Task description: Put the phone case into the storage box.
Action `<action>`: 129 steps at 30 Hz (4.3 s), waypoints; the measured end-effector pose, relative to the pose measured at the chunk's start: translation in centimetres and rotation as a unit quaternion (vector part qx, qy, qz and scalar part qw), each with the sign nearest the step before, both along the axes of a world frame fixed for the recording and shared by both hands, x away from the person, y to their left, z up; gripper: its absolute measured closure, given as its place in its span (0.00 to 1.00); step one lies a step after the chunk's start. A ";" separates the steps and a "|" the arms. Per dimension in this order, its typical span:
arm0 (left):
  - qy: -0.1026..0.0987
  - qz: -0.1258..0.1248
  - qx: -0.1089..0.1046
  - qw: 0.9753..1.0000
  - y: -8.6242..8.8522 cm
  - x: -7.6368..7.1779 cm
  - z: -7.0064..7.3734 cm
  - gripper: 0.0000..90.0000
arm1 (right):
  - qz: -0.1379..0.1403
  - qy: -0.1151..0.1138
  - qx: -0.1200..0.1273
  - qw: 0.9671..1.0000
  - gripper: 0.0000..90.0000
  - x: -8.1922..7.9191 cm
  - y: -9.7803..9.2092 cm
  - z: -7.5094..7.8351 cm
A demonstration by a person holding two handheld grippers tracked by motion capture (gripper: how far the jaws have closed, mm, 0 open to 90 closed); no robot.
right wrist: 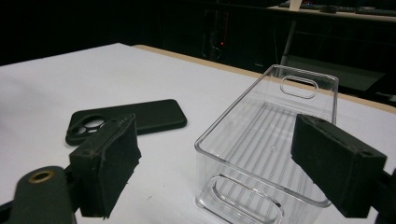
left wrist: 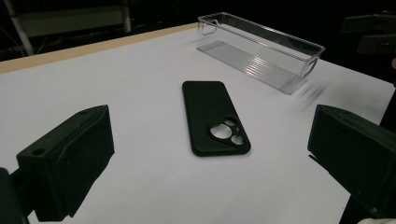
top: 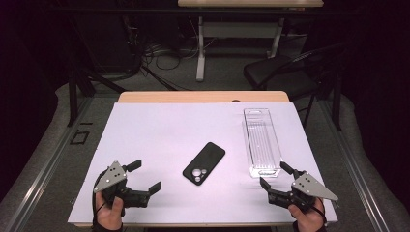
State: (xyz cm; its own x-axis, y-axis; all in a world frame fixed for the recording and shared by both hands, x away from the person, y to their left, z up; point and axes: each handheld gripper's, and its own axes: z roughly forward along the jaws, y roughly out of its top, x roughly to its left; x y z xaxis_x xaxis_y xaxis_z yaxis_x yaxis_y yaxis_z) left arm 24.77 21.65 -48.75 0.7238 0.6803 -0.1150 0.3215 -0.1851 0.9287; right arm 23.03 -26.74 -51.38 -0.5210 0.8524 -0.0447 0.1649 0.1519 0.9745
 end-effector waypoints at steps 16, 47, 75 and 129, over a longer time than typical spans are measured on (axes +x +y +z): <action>0.053 -0.008 0.028 0.998 -1.0 0.6 -1.1 0.00 | 0.046 0.098 -0.018 0.994 0.16 0.6 0.5 -0.4; 0.167 0.016 0.100 0.981 -4.5 4.7 2.0 0.00 | 0.038 0.091 -0.023 0.995 0.16 1.3 0.9 -0.8; 0.212 -0.021 0.166 0.963 -11.0 10.2 3.8 0.01 | 0.034 0.096 -0.027 0.994 0.16 1.4 1.0 -0.9; 0.352 -0.018 0.270 0.896 -17.2 16.0 -1.7 0.02 | 0.034 0.098 -0.027 0.994 0.16 1.8 1.0 -1.4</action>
